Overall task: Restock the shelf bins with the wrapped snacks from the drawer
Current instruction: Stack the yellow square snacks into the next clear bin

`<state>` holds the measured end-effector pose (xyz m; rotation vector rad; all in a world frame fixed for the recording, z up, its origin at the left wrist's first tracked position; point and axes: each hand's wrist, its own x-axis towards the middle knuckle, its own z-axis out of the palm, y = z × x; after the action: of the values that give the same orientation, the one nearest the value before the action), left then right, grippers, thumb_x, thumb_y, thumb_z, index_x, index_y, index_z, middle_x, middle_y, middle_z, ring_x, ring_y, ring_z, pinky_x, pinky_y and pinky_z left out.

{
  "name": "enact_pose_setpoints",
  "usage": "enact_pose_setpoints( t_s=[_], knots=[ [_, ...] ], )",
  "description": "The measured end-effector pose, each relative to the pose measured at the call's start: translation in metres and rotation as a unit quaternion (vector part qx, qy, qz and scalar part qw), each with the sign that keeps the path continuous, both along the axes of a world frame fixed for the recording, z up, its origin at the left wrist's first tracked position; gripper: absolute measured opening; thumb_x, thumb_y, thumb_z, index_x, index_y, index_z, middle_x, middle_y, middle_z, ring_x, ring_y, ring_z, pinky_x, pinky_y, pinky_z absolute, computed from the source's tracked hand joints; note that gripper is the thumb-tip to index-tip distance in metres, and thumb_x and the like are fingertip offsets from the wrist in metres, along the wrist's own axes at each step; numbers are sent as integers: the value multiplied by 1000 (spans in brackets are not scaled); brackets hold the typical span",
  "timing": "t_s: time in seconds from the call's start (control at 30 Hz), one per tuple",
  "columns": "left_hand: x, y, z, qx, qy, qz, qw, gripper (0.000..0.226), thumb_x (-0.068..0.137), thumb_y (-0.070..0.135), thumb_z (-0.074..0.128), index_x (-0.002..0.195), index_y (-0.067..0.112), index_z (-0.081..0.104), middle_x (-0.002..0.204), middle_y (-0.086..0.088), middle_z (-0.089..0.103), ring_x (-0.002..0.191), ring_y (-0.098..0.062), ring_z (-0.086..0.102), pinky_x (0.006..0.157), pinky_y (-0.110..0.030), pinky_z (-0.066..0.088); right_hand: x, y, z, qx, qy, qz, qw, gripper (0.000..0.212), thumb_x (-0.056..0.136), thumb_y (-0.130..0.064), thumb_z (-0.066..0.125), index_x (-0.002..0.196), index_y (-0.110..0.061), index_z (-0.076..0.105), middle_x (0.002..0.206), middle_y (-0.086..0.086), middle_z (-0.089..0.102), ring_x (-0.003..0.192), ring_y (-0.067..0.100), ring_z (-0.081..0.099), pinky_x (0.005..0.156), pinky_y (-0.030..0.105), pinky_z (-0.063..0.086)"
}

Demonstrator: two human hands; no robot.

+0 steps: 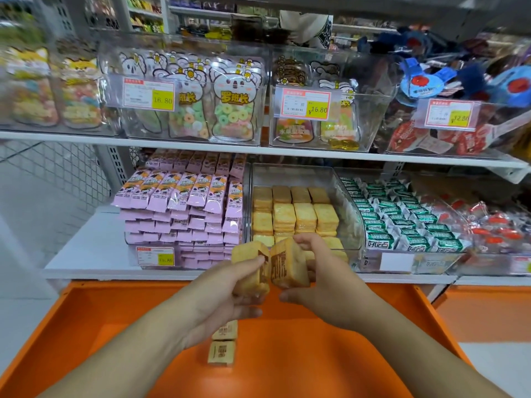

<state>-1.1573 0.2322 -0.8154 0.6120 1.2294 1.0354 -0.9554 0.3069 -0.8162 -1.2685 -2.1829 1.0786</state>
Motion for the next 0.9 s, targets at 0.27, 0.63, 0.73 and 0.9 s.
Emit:
enact_pose_setpoints(
  t_s=[0.27, 0.63, 0.73, 0.9],
  knots=[
    [-15, 11, -12, -14, -19, 46, 999, 34, 93, 11, 70, 125, 0, 65, 105, -25, 75, 91, -35, 70, 83, -47, 63, -23, 55, 8, 85, -22, -70, 994, 87, 67, -50, 95, 138, -40, 46, 127, -17, 60, 106, 10, 65, 79, 32, 61],
    [-30, 20, -21, -22, 41, 78, 996, 32, 91, 10, 74, 119, 0, 63, 95, -26, 77, 79, -33, 71, 83, -50, 64, -89, 141, -13, 136, -131, -35, 981, 92, 70, -35, 97, 146, -29, 46, 130, -8, 59, 119, 15, 56, 93, 29, 47],
    [-30, 22, -24, -24, 50, 81, 995, 34, 90, 9, 76, 120, 1, 62, 94, -23, 78, 82, -34, 74, 81, -49, 64, -99, 149, -30, 128, -142, -27, 981, 99, 71, -33, 96, 153, -28, 41, 148, -4, 53, 138, 20, 47, 112, 39, 44],
    [-29, 23, -27, -23, 73, 71, 995, 37, 90, 13, 77, 122, 4, 62, 96, -21, 79, 85, -33, 74, 84, -50, 64, -99, 156, -43, 169, -197, -8, 966, 102, 77, -46, 89, 160, -28, 33, 161, -4, 41, 150, 23, 30, 124, 47, 30]
  ],
)
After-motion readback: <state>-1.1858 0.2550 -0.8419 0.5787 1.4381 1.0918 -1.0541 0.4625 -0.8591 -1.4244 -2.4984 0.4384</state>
